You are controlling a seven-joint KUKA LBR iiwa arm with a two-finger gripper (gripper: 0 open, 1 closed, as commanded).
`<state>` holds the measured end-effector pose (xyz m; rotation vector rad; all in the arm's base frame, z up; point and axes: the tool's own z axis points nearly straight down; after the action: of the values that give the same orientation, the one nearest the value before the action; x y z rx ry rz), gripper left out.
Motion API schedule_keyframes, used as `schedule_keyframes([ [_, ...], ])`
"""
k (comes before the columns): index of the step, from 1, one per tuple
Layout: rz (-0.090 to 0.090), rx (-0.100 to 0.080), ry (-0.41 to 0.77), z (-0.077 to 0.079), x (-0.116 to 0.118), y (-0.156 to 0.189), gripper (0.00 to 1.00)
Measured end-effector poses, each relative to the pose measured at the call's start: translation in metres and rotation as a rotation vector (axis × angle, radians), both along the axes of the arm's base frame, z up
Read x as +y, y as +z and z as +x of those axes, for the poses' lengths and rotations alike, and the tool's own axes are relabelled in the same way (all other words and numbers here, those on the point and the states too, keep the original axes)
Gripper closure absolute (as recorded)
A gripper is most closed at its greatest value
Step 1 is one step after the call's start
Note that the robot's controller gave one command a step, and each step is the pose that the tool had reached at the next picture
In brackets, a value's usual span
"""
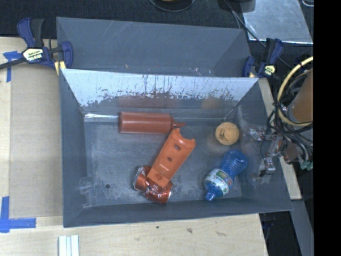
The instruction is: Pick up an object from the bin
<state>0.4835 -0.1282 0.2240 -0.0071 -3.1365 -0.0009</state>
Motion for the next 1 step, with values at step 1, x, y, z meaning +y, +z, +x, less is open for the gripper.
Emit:
schedule_keyframes([
  [1,-0.002,-0.009,0.005,0.0017,0.0008,0.0046,0.0],
])
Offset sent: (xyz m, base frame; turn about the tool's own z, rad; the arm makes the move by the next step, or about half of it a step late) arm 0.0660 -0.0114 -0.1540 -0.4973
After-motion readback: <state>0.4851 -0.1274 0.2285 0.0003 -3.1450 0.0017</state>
